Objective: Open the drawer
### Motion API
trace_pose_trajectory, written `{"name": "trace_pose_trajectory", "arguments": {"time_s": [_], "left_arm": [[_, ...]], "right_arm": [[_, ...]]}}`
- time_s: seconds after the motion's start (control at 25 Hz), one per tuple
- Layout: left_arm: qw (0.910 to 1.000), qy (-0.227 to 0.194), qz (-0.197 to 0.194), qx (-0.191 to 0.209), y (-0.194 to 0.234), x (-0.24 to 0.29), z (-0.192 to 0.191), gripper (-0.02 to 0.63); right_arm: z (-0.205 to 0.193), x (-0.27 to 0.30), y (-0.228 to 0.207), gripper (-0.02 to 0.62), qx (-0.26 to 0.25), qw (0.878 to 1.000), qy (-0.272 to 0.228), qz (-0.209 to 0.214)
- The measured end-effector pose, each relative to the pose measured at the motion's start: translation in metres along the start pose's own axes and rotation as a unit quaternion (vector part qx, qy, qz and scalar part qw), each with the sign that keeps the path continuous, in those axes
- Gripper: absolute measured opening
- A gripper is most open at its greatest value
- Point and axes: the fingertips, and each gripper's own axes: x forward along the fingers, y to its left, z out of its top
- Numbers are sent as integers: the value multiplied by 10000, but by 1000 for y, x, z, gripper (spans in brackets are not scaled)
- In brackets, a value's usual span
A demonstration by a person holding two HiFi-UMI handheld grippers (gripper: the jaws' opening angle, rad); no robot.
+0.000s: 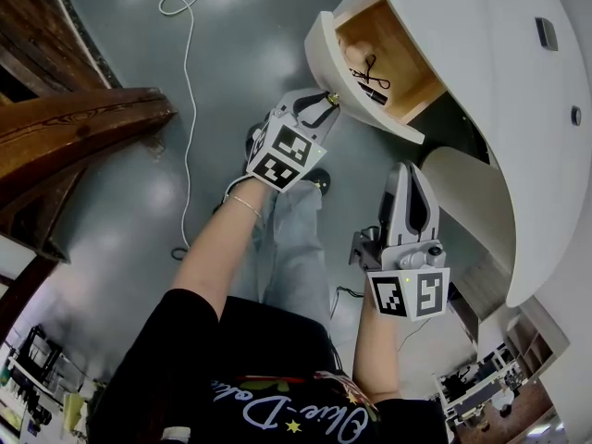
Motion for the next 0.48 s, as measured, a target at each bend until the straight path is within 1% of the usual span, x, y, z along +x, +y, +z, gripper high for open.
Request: {"name": "trace_pose_trajectory", "arguments": {"time_s": [0.2, 0.48], "left_arm": [[10000, 23, -32, -7, 1, 3, 1, 97], [10000, 33, -60, -18, 0, -15, -14, 97]], "right_arm": [[6, 8, 0, -3, -18, 10000, -14, 25], [0, 5, 20, -3, -55, 10000, -6, 47]]}}
